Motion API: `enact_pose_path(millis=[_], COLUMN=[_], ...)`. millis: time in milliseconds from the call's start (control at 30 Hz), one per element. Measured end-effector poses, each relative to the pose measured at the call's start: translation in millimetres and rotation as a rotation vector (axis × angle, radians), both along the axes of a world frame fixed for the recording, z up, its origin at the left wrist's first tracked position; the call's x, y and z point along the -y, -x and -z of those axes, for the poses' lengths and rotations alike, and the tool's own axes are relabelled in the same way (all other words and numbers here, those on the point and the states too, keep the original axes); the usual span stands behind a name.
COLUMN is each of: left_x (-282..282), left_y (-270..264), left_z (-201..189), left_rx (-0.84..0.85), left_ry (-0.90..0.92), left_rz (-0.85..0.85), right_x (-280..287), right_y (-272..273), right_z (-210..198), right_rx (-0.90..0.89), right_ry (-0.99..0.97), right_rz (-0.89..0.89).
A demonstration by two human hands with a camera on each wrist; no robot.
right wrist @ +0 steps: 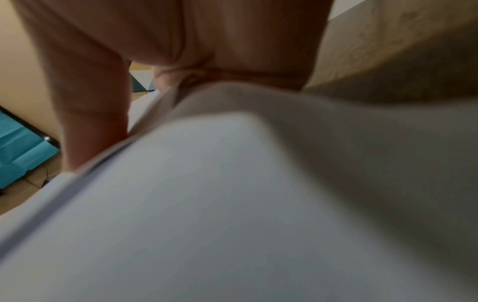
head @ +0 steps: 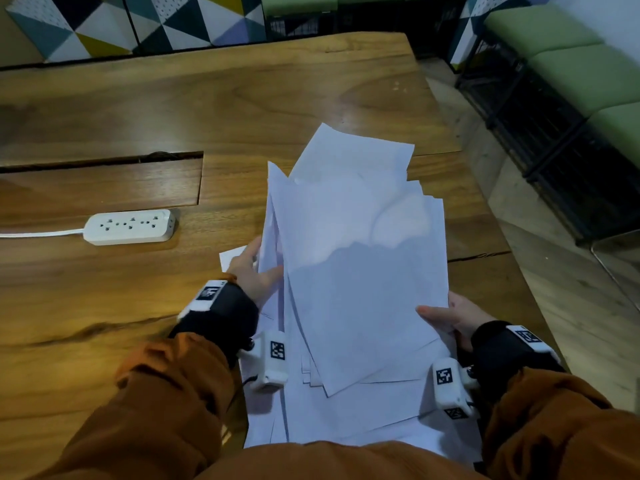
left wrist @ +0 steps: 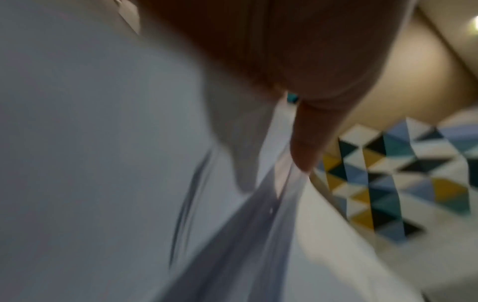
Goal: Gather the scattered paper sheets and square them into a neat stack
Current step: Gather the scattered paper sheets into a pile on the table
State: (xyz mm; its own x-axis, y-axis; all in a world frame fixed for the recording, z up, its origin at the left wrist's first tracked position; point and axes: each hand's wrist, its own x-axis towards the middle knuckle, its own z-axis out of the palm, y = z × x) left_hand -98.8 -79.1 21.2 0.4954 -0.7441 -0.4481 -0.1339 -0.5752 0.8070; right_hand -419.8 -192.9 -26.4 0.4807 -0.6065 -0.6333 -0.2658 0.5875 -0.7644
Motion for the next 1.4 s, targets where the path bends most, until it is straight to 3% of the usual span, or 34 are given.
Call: enact_pose_path(millis=[100,200,267,367,500,567,767,833,933,1000,1067,1200,1400], left_x=[-12,-25,-31,-32,-15,-6,15,17,22,28,34,45,41], left_y=[-10,-26,-24,-11,-13,-17,4,6,-2,-12,-25,-37,-31], left_z=[-19,-10,6,26,20,8,19,22,18,19,22,26,27], left_rx=[-0.191,-0.175,-0.064,0.007,-0.252,-0.338,-0.292,-0.297,-0.185,-0.216,-0.241,-0.097,-0.069], left_ry=[-0.02,-0.06,-0.072,-0.07,0.039,-0.012,-0.144,-0.098,0.063,0.084,0.093,0.033,-0.067], left_rz=[-0.032,-0.194,-0.265,-0.087,-0.054,0.082,0.194,0.178,-0.003,-0.205,-0.285,-0.215,-0.191], right_x=[-1,0,2,1,-5,-4,5,8,13,13,13,11,11], right_y=[4,4,3,3,3,1,-8,-6,0,0,-1,-2,-2], right_z=[1,-1,-1,-2,-10,-10,-8,-2,5,4,1,-2,-4], right_rx=[0.037,0.047,0.03,0.029,0.16,0.146,0.078,0.026,-0.024,-0.042,-0.047,-0.074,-0.068], right_ry=[-0.013,-0.018,-0.02,-0.027,-0.102,-0.129,-0.118,-0.079,-0.044,-0.051,-0.062,-0.064,-0.068], right_rz=[0.034,0.023,0.013,0.001,0.019,0.011,0.054,0.047,0.043,0.022,0.012,0.015,0.034])
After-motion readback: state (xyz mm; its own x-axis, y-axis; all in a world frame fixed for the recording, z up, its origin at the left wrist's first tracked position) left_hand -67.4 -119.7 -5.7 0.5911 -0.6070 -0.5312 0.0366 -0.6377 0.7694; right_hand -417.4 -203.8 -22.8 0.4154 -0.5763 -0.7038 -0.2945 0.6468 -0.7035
